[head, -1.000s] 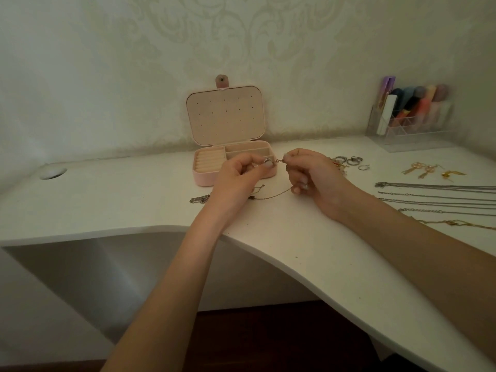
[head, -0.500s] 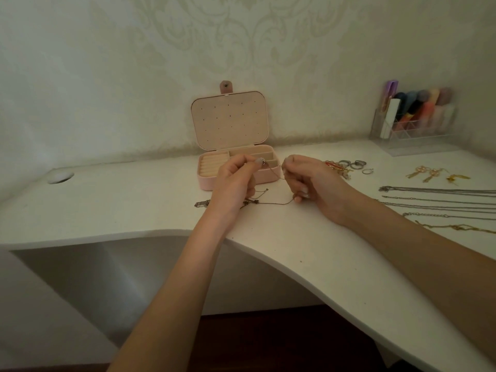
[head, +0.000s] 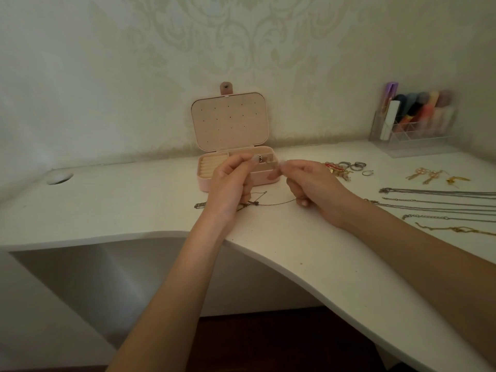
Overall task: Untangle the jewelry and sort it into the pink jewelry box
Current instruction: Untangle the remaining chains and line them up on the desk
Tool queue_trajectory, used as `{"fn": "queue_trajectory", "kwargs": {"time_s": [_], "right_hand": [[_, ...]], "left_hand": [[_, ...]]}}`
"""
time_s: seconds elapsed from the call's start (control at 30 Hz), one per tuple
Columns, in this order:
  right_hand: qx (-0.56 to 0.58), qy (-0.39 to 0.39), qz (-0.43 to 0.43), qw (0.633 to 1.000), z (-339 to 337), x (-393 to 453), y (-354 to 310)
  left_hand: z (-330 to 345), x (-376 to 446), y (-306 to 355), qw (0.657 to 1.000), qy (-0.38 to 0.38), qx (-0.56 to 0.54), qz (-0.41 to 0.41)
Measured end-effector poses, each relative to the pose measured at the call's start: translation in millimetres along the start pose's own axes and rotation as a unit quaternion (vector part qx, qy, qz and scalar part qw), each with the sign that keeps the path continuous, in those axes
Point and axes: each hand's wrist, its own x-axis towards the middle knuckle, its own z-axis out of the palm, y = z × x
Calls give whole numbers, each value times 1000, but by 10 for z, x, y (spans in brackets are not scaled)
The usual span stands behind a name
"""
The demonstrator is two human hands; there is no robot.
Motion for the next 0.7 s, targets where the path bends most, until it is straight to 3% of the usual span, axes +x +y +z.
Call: {"fn": "queue_trajectory", "kwargs": {"time_s": [0.2,0.47,0.7], "right_hand": [[35,30,-18,999,-24,-1,-2],[88,128,10,988,-78,64,9],[173,140,4,975,-81,82,1]], "left_hand": [[-4,-9,12,1000,11,11,8],[8,-10,-7,999,6,40,15],[-11,-4,10,1000,21,4,6]]}}
